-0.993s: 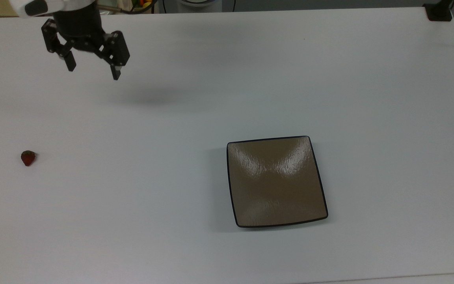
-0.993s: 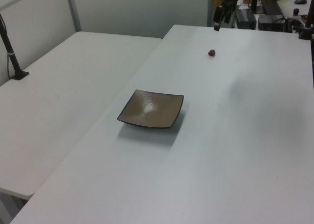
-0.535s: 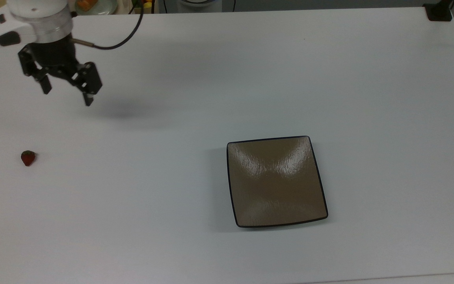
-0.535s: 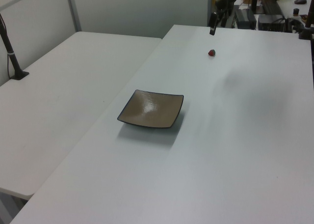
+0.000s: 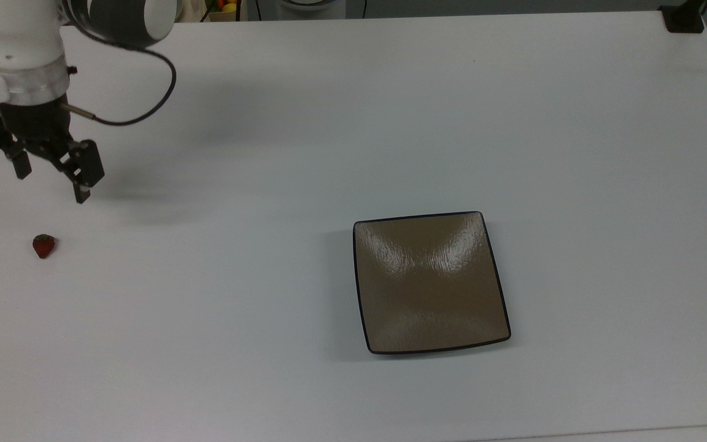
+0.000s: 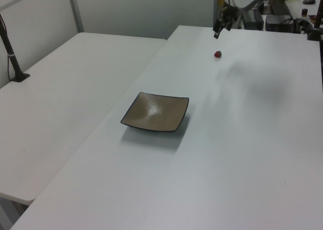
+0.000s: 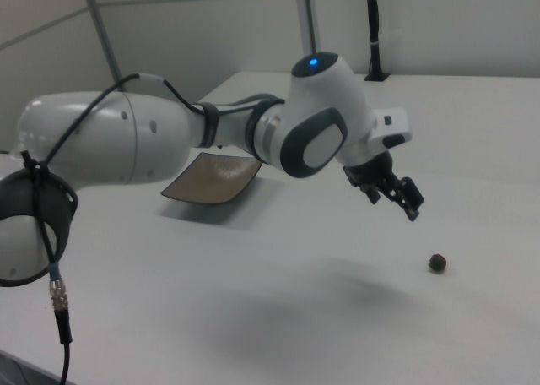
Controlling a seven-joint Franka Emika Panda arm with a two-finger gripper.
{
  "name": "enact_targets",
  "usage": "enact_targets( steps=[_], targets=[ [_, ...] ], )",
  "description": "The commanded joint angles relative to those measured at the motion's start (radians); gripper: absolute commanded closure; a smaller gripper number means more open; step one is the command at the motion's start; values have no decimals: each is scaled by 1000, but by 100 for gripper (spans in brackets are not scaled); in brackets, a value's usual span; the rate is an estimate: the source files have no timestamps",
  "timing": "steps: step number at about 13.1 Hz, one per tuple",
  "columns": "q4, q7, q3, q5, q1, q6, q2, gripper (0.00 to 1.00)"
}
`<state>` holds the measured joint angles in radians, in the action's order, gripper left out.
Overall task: Strawberries on a ceramic plate
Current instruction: 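Move the open gripper over the red strawberry, then lower the gripper around the strawberry and close it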
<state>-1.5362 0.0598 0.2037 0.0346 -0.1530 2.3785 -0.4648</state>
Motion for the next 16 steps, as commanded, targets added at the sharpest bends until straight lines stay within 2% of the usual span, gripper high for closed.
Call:
enact_targets(
  steps=[1,3,7,10,13,16],
  targets=[
    [5,6,2,25,-11,120,-63,0],
    [4,5,2,24,-14,217,-116,0],
    [-12,5,2,27,-36,300,-153,0],
    [-12,6,2,91,-48,379,-207,0],
    [-12,6,2,102,-48,409,-235,0],
    [-12,9,2,102,-48,450,-261,6]
  ],
)
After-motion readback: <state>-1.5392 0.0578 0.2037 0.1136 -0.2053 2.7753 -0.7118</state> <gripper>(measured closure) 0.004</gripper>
